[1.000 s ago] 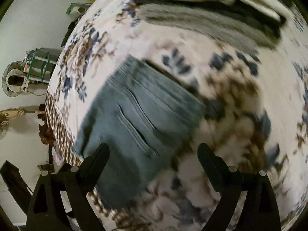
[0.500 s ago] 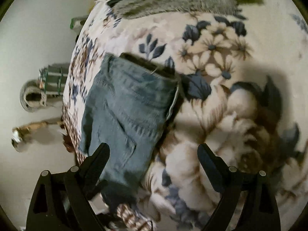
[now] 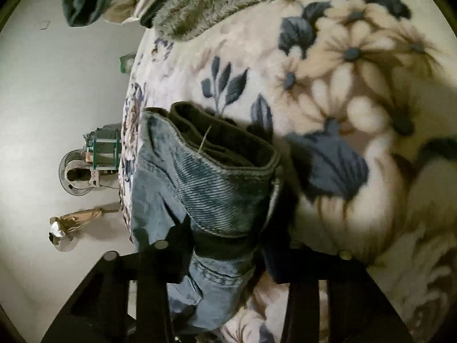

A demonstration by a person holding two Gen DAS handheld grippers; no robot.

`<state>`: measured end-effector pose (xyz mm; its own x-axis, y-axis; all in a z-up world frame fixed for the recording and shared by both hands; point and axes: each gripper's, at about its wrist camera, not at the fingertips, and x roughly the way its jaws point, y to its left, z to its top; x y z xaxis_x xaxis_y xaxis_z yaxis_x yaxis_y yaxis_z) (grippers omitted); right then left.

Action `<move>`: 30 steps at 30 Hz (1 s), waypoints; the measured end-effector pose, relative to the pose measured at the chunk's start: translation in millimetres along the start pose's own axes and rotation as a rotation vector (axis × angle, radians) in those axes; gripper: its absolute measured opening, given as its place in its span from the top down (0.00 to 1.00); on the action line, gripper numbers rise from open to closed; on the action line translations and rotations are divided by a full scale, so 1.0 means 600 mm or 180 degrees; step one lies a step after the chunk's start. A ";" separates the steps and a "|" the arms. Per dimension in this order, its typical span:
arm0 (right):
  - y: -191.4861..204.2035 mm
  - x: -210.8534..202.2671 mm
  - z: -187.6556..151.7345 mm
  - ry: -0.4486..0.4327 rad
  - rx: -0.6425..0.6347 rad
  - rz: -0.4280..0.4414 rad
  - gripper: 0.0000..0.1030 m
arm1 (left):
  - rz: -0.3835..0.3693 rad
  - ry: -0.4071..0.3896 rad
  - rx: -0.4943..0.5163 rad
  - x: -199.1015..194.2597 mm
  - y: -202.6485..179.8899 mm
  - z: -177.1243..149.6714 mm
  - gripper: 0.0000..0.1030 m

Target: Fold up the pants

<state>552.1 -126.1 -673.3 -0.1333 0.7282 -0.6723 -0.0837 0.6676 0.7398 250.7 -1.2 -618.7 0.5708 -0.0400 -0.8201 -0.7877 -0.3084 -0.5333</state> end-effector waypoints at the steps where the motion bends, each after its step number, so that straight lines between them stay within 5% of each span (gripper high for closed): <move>1: 0.002 -0.006 -0.007 -0.0016 0.0006 0.0008 0.61 | -0.0005 0.0012 0.0139 -0.009 -0.005 0.004 0.84; 6: 0.007 -0.050 -0.060 -0.0053 0.0049 0.0049 0.63 | -0.0025 0.0031 0.0718 -0.061 -0.019 0.013 0.84; 10: -0.007 -0.073 -0.130 0.0014 0.0161 0.0052 0.63 | -0.0021 0.0049 0.0851 -0.081 0.019 0.022 0.83; 14: -0.040 -0.066 -0.162 0.0074 0.0237 0.0035 0.55 | -0.0168 0.0144 0.0569 -0.038 0.075 0.038 0.75; 19: -0.078 -0.048 -0.155 0.0087 0.0408 0.0253 0.36 | -0.0690 0.0044 0.0184 -0.009 0.112 0.048 0.54; 22: -0.078 -0.037 -0.154 0.0070 0.0362 0.0326 0.34 | -0.0634 -0.0026 0.0204 -0.001 0.098 0.047 0.50; 26: -0.062 -0.019 -0.151 0.0029 0.0281 0.0296 0.33 | -0.0507 -0.0137 0.0198 -0.001 0.076 0.044 0.53; 27: -0.056 -0.017 -0.151 0.0002 0.0265 0.0245 0.39 | -0.0482 -0.0199 0.0227 -0.005 0.067 0.043 0.72; 28: -0.049 -0.015 -0.150 -0.0015 0.0248 0.0194 0.50 | -0.0419 -0.0243 0.0317 -0.011 0.057 0.043 0.81; 30: -0.042 -0.018 -0.151 -0.0054 0.0259 0.0116 0.55 | -0.0390 -0.0307 0.0492 -0.023 0.037 0.043 0.82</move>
<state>465.9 -164.7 -682.2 -0.1180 0.7543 -0.6459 0.0016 0.6505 0.7595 219.0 16.9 -624.5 0.6456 0.0824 -0.7592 -0.7441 -0.1556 -0.6497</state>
